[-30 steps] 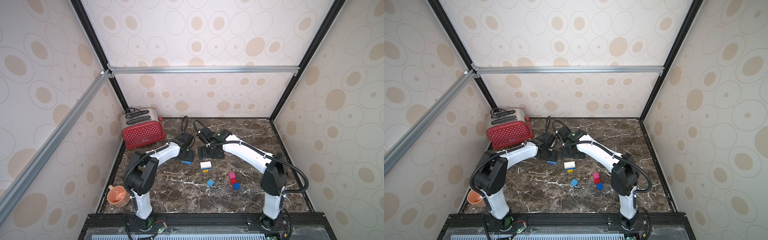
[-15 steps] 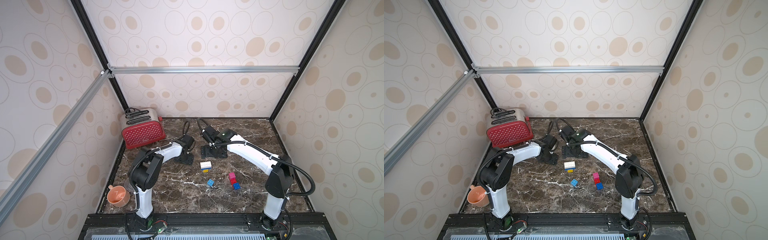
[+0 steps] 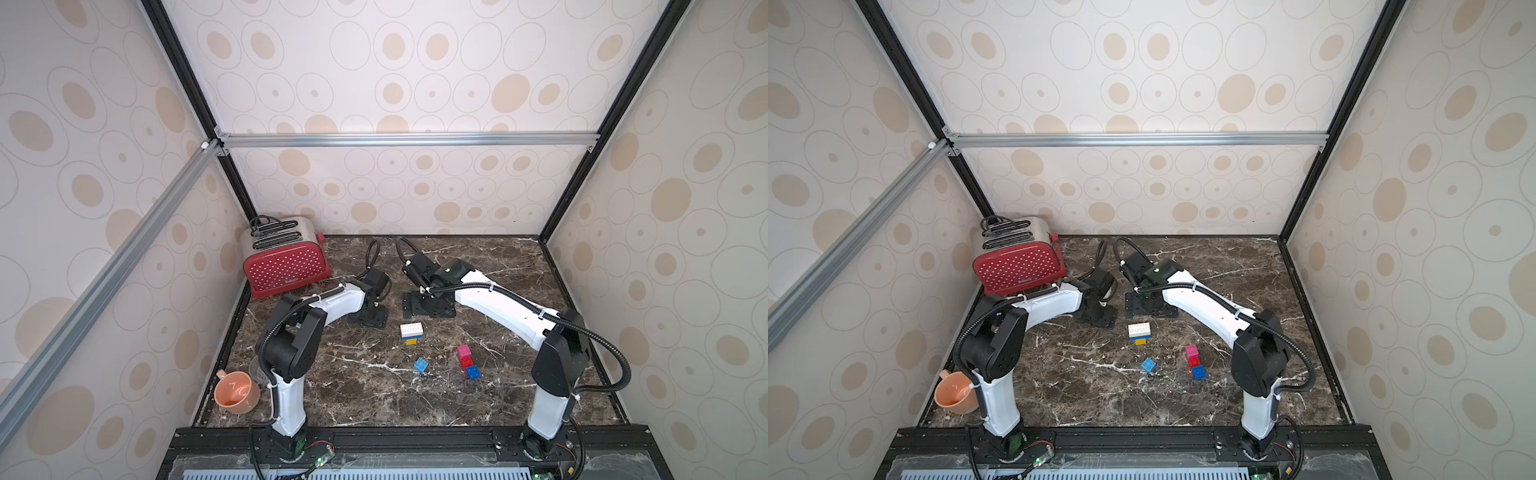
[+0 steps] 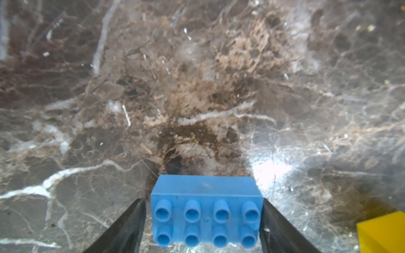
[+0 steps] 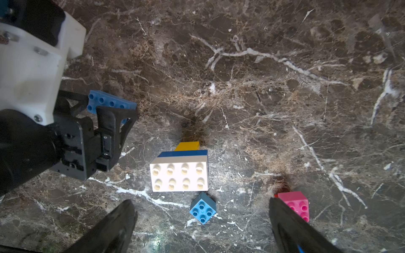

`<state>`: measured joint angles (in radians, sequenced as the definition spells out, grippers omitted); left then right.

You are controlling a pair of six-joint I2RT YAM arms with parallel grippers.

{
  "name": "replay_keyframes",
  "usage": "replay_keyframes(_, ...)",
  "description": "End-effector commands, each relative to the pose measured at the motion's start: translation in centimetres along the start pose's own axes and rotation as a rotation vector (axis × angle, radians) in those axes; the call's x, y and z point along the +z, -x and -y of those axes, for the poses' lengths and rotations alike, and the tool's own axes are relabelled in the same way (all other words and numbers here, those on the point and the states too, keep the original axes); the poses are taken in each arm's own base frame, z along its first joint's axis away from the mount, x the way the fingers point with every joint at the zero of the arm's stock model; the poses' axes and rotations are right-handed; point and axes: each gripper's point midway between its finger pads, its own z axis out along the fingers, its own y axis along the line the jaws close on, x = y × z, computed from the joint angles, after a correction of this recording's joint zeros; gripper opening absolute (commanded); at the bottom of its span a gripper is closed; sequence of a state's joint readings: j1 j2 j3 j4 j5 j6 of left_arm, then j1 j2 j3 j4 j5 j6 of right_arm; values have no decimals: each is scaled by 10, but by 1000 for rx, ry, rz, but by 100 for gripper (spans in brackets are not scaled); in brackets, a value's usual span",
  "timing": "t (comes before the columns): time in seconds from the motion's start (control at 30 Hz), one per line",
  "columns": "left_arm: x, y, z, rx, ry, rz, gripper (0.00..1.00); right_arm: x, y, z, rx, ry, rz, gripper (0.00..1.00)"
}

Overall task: Assemble a carrot with lego
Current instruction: Pick up the lego brick from the center of the board.

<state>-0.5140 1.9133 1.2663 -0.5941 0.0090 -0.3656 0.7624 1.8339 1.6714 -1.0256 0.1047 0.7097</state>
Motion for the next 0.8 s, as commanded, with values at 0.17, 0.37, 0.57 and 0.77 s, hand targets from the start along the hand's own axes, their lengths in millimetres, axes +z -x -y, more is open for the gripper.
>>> replay_keyframes(0.17, -8, 5, 2, 16, 8, 6, 71, -9, -1, 8, 18, -2, 8, 98)
replay_keyframes(0.37, -18, 9, 3, 1, -2, 33, 64, -10, -1, 11, 22, -4, 14, 98)
replay_keyframes(0.57, -42, 0, -2, -70, 0, 32, 61, -7, -1, 19, 60, 50, 10, 98)
replay_keyframes(0.77, -83, -11, 7, -210, -47, 68, 56, 5, -6, 39, 104, 141, -29, 98)
